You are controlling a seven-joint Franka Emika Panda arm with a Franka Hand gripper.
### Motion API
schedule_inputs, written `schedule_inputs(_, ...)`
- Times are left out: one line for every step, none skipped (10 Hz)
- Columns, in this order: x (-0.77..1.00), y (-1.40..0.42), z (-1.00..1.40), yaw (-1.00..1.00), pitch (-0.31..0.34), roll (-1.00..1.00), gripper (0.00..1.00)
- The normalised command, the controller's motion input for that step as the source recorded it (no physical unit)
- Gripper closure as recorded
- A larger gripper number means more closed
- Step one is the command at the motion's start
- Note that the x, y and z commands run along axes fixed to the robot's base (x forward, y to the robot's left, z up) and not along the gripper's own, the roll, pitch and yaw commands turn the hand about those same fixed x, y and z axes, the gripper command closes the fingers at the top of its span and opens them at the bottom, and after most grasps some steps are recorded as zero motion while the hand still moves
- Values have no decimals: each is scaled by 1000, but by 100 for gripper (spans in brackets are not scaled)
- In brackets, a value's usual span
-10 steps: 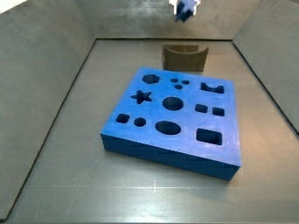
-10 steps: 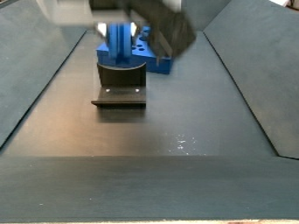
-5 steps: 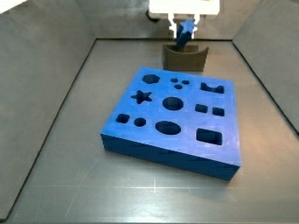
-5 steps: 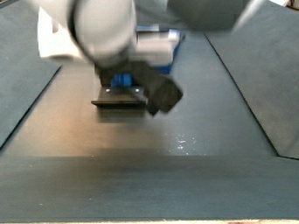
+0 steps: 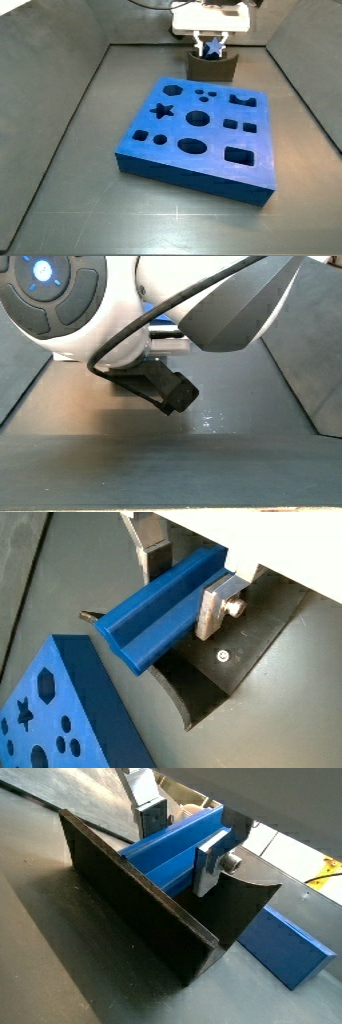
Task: Pick up the star object. Move up. Place the star object on the fixture. Regrasp the star object. Move to above the board. Insert the star object.
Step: Place the star object on the fixture, then regrasp the star object.
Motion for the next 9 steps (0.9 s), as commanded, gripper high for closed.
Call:
schedule_inputs(73,111,-237,-81,4,-116,100)
schedule_inputs(0,0,0,0,0,0,0)
schedule_inputs(0,0,1000,-52,-23,-25,0)
schedule_inputs(-5,3,1000,-45,-20,-22,0)
schedule_inputs(-21,8,1000,-22,-14,-3,0)
schedule_inputs(-29,1,1000,1,-7,23,0)
schedule_inputs(-35,-4,1000,13,2,35,0)
schedule_inputs(-38,-2,892,22,19,48,0)
schedule_inputs(-39,-2,779,25,31,49,0)
